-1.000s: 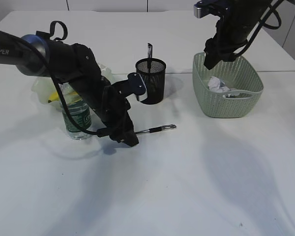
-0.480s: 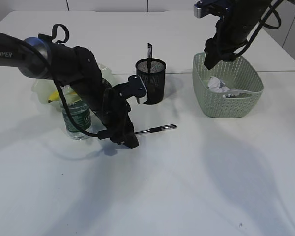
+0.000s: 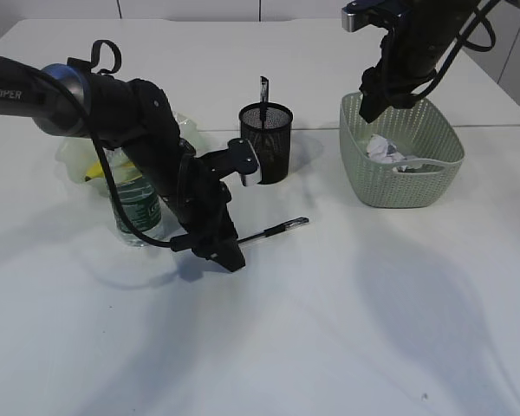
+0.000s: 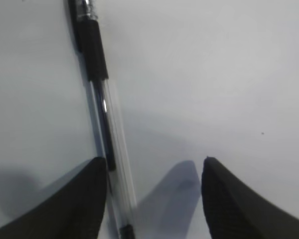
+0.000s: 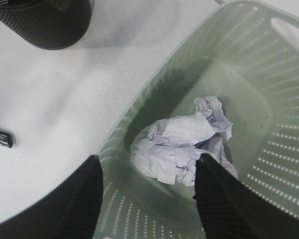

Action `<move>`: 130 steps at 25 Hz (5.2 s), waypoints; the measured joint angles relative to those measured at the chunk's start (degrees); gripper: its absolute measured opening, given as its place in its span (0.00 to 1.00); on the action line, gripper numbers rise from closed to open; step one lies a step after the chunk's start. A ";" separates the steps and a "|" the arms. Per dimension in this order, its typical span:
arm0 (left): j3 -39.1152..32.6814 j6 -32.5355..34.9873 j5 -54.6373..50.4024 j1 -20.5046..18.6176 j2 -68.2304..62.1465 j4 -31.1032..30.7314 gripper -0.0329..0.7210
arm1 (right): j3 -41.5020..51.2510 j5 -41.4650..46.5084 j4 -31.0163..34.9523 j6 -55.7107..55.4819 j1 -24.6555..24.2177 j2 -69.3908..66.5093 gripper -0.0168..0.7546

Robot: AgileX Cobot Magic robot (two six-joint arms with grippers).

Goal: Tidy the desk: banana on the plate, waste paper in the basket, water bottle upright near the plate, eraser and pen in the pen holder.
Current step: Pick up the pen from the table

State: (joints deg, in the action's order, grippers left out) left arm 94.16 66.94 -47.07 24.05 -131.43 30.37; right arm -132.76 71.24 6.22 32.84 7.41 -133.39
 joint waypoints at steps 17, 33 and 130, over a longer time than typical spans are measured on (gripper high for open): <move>0.00 -1.51 -1.35 0.00 0.00 0.23 0.60 | 0.00 0.00 0.00 0.00 0.00 0.00 0.59; 0.01 -5.90 2.06 0.00 -0.03 0.68 0.59 | 0.00 0.00 0.00 0.00 0.00 0.00 0.59; 10.43 -15.24 -10.11 2.24 -3.01 -9.07 0.45 | 0.00 0.00 0.41 0.00 0.00 0.00 0.59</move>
State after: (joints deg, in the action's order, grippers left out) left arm 104.59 51.70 -57.18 26.29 -134.44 21.30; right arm -132.76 71.24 6.63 32.84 7.41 -133.39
